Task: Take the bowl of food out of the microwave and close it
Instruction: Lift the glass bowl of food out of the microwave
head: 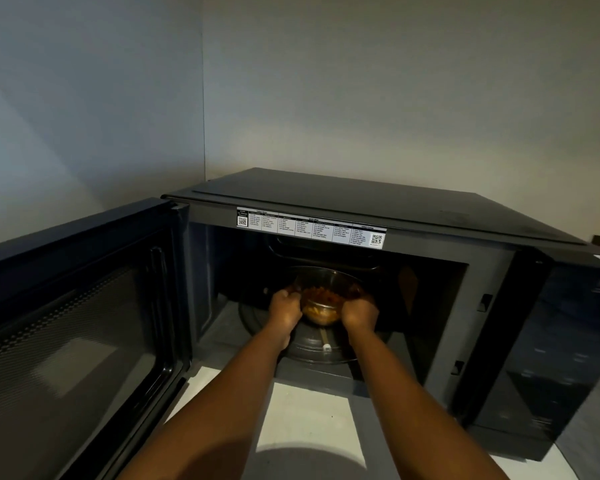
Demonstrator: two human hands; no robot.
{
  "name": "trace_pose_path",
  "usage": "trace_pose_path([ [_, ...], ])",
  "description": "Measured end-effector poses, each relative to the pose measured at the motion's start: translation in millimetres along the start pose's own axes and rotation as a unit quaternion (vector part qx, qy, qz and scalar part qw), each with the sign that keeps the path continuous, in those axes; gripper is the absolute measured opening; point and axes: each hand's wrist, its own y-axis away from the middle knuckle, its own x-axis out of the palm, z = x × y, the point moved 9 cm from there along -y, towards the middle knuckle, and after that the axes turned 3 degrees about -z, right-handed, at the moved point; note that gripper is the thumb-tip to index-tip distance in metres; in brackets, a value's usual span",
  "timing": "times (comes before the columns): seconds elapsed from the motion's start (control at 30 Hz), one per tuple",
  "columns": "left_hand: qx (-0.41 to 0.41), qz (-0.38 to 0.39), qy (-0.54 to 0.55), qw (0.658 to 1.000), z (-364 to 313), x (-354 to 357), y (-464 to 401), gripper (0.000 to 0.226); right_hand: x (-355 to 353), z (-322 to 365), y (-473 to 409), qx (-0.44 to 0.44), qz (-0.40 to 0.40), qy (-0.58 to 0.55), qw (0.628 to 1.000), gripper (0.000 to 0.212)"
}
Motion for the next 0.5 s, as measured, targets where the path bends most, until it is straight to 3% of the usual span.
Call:
trace_pose_path([
  [0.13, 0.034, -0.064, 0.006, 0.997, -6, -4, 13, 0.024, -10, 1, 9, 0.012, -0.001, 0.004, 1.0, 0.033],
  [0.3, 0.134, -0.139, -0.045, 0.98, -17, -5, 50, 0.03, -29, 13, 30, -0.013, 0.0, -0.018, 1.0, 0.032],
  [0.5, 0.153, -0.186, 0.013, 0.97, -18, -3, 106, 0.024, -61, 15, 68, -0.04, 0.009, -0.051, 0.998, 0.032],
])
